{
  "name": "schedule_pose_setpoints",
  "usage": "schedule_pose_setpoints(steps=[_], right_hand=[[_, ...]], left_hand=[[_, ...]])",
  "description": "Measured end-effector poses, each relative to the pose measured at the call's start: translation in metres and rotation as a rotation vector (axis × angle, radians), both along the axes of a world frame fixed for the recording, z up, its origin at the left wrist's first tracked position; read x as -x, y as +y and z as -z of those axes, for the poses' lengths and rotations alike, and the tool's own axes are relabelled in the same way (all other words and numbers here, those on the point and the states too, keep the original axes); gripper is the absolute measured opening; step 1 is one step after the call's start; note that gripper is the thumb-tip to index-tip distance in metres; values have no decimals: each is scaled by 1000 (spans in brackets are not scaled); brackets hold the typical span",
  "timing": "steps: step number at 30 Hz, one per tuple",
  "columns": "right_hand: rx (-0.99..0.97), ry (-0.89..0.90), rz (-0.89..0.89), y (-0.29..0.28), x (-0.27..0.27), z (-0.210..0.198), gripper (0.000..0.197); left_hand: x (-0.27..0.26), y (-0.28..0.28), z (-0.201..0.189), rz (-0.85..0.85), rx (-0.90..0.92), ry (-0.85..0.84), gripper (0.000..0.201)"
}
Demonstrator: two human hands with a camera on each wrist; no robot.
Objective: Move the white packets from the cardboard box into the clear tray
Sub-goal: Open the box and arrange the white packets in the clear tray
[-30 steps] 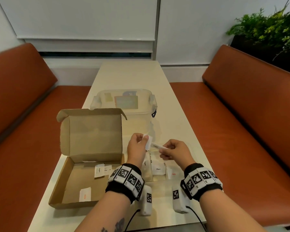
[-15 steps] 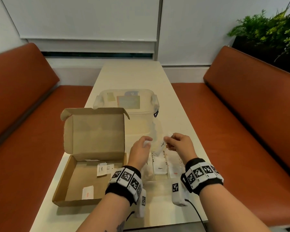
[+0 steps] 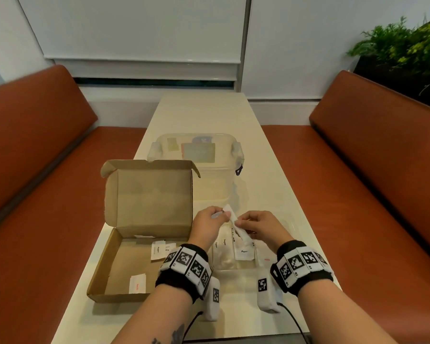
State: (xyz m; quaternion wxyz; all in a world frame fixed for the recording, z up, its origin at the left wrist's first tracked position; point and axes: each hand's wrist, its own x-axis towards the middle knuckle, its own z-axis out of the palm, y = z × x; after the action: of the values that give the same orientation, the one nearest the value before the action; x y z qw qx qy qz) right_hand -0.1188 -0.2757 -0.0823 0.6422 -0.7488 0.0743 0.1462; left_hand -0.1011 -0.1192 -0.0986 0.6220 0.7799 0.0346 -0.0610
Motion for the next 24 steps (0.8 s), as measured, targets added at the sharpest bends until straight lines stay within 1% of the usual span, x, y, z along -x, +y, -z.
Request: schedule_pose_setpoints(steps=[1,3,5,6,9,11,13,15,17,19,20,22,24], right_hand=[[25,-12,13,2,-1,1,2],[100,-8,86,6,-3,6,6],[174,33,148,12,-4,12,9],[193,59,152,17,-3,15,10],[237,70,126,37,-1,23,19],[316,30,120,49,-2,29,20],[438,-15,87,58,-2,33,19],[566,-63,25,62,-1,37,16],[628,-113,-18,61,-1,38,14],[601,-155,11,56,-3,36,11],[535,-165,64,52,-4,34,9],[288,-144,182,46,-4,28,8],[17,-99,223,40,-4,21,10]], left_hand=[[0,0,2,-2,-12,-1,14],[1,1,5,-43,-13,-8,15],[0,1,7,-86,-8,-4,18],[-1,1,7,-96,0,6,18],[-1,-1,7,-114,81,24,15],[-1,-2,6,-132,165,54,24],[-2,-1,6,-137,231,81,32],[-3,0,7,-128,265,86,36],[-2,1,7,-123,274,84,40],[1,2,9,-112,255,72,40],[2,2,10,-100,228,59,40],[2,2,13,-74,152,32,40],[3,1,12,-54,124,32,40]])
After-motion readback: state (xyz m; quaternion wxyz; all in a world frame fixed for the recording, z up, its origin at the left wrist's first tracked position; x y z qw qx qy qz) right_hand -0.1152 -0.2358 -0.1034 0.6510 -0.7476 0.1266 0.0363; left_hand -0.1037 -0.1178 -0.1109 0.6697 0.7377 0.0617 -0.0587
